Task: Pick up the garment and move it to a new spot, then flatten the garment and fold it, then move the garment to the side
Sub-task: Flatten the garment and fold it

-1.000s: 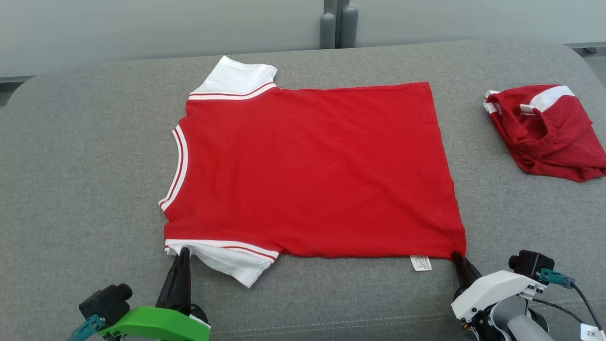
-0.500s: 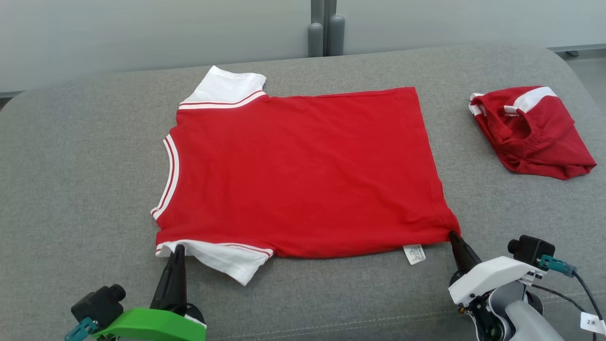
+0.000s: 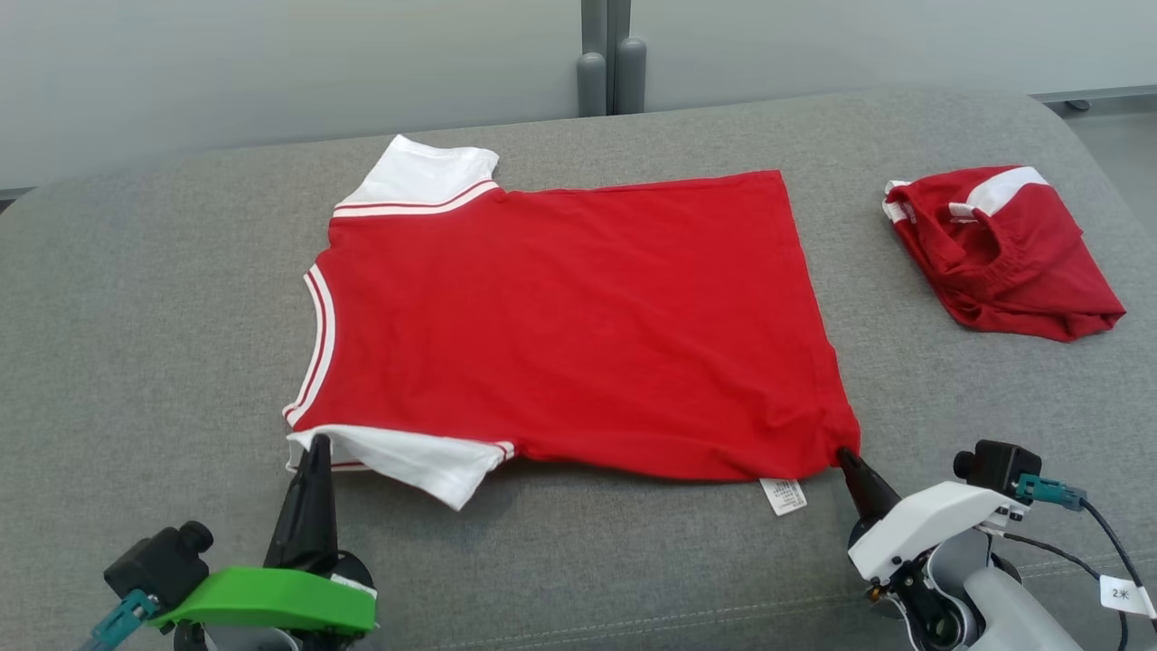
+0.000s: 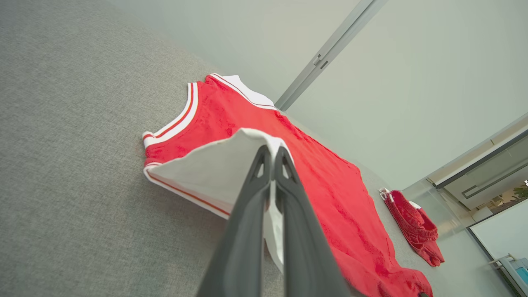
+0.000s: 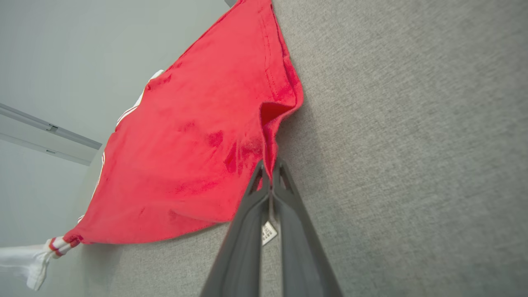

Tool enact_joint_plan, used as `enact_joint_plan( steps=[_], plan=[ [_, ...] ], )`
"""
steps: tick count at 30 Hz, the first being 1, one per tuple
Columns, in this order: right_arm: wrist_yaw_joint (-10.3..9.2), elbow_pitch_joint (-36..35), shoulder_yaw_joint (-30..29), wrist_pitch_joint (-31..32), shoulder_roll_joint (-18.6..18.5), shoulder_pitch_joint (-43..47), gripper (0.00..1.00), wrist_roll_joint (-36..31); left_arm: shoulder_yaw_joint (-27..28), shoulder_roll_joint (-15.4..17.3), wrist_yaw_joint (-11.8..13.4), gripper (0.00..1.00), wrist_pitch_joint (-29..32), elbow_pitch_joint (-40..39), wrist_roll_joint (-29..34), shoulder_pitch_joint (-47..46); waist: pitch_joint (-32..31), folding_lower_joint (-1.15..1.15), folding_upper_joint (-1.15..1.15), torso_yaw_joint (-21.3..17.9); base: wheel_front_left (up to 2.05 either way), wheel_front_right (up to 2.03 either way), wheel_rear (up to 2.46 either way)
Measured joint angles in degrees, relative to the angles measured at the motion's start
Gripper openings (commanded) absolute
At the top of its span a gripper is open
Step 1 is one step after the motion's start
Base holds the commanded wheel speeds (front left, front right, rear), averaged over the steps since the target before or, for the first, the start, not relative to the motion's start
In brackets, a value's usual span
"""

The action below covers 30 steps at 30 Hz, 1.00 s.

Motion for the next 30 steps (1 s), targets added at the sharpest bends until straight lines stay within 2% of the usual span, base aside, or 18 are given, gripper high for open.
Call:
enact_joint_plan(
  steps=[8, 18, 20, 25, 27, 30],
  plan=[
    [0.00, -2.3, 0.5, 3.9, -0.6, -2.9, 0.00, 1.8, 1.1, 0.0, 0.0, 0.00, -0.5, -0.3, 0.1, -1.5, 1.1, 0.00, 0.00, 0.3, 0.00, 0.00, 0.00],
    [-0.16, -5.0, -2.6, 9.4, -1.2, -8.8, 0.00, 6.9, 0.7, 0.6, 0.0, 0.00, -0.4, 1.1, 1.3, -9.2, 3.8, 0.00, 0.00, 0.2, 0.00, 0.00, 0.00],
    [-1.41, -4.8, -3.0, 10.7, -1.4, -10.3, 0.00, 7.1, 0.6, 1.2, 0.0, 0.00, 0.2, 2.3, 2.4, -11.5, 4.6, 0.00, 0.00, 0.2, 0.00, 0.00, 0.00],
    [-4.70, -3.6, -3.5, 14.4, -2.2, -15.5, 0.00, 7.2, 0.7, 1.6, 1.9, 0.00, 2.2, 7.2, 3.6, -17.4, 6.8, 0.00, 0.00, 0.4, 0.00, 0.00, 0.00],
    [-4.87, -3.3, -3.4, 15.1, -2.3, -16.7, 0.00, 7.2, 0.7, 1.6, 2.1, 0.00, 2.7, 8.2, 3.6, -18.6, 7.3, 0.00, 0.00, 0.4, 0.00, 0.00, 0.00],
    [-6.70, -2.2, -3.1, 17.0, -2.7, -20.2, 0.00, 6.7, 0.6, 1.7, 2.6, 0.00, 3.9, 11.3, 4.0, -21.8, 8.7, 0.00, 0.00, 0.4, 0.00, 0.00, 0.00]
  ],
)
